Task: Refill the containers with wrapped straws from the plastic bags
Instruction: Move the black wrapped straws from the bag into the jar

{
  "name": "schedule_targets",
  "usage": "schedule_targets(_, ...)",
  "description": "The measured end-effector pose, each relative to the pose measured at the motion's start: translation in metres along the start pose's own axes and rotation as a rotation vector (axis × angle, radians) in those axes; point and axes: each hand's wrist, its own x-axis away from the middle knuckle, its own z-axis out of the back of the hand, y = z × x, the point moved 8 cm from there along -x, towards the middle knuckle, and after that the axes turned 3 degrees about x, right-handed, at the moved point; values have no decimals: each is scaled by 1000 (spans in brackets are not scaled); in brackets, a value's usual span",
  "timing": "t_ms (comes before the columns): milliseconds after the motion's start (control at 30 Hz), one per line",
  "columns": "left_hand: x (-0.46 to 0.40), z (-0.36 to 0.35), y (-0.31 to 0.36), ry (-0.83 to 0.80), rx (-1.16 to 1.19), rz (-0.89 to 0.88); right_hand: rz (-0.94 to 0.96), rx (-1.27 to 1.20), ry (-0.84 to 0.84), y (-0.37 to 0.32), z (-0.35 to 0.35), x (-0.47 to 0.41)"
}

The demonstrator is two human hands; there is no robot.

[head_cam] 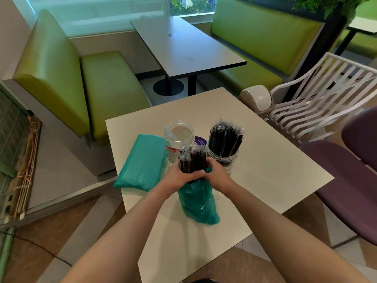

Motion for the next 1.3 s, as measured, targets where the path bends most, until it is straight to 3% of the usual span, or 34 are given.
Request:
schedule_targets(100, 2, -3, -9, -153, -158, 16, -20, 37, 32, 5, 3, -4)
schedule_targets(233, 5, -1, -16, -163, -321, 15, -39, 20, 45, 10, 6, -7)
schedule_targets(367, 7, 3, -12, -42, -230, -20, -23, -30, 13, 10, 6, -7)
schedule_targets(500, 7, 2, -17, -37, -77, 48, -17, -124, -37, 5, 9, -5)
schedule_targets(1000, 0, 17, -18, 138, 47, 48, -34, -206, -186, -20, 9, 3)
schedule_targets(1300, -1, 9, -8, 151, 92, 33, -55, -174, -63, -20, 22, 0)
